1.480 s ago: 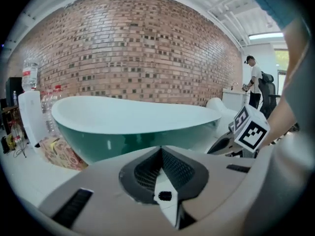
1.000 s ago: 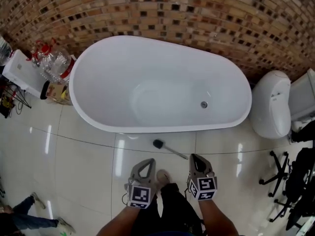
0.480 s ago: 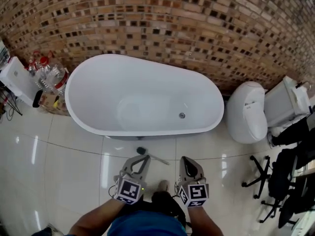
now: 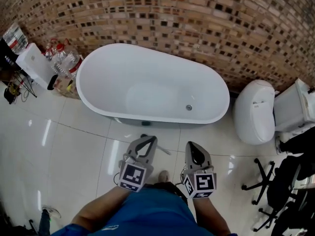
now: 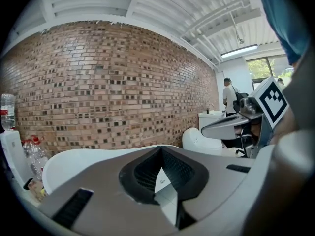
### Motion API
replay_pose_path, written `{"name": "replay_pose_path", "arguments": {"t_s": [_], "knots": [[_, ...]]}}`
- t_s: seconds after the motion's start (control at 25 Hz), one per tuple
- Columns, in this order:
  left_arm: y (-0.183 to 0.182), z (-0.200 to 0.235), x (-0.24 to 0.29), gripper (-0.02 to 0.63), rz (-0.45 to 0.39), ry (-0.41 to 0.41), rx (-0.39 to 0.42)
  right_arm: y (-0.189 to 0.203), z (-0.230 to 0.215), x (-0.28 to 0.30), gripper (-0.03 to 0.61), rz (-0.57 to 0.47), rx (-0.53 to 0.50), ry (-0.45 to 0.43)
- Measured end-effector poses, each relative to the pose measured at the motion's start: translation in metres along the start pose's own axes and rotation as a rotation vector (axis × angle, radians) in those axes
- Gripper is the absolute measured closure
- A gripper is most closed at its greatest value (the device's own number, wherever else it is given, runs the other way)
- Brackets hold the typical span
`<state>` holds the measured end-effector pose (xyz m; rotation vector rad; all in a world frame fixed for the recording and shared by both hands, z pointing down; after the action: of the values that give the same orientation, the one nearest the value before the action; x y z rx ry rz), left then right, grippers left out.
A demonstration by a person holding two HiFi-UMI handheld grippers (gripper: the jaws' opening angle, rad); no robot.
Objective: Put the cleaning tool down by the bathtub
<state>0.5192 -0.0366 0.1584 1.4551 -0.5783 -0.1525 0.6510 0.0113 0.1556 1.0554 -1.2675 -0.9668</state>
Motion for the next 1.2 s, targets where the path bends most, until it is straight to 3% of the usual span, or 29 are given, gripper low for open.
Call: {"name": "replay_pose_path", "arguments": {"t_s": [0.12, 0.44, 1.2], "knots": [[-0.010, -0.014, 0.001, 0.614, -0.011, -0.005, 0.013, -0.013, -0.014, -0.013, 0.567, -0.035, 0.013, 0.013], [-0.033, -0.024, -0.003, 0.614, -0.068, 0.075, 0.040, -0.047, -0.023, -0.044, 0.568, -0.088, 0.025, 0.119], [-0.032, -0.026, -0.023, 0.614, -0.093, 0.147, 0.045, -0.033, -0.008, -0.056, 0.568, -0.080, 0.034, 0.197]]}}
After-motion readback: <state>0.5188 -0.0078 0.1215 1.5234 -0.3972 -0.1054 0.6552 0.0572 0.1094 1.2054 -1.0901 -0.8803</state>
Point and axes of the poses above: the fingertips, and each gripper's own axes: x forward along the fingers, z to its left, y out of its underside, the point moved 2 cm from there along -x, backward along the fingers, and after that the axes turned 12 degrees about y, right-handed, at the moved point
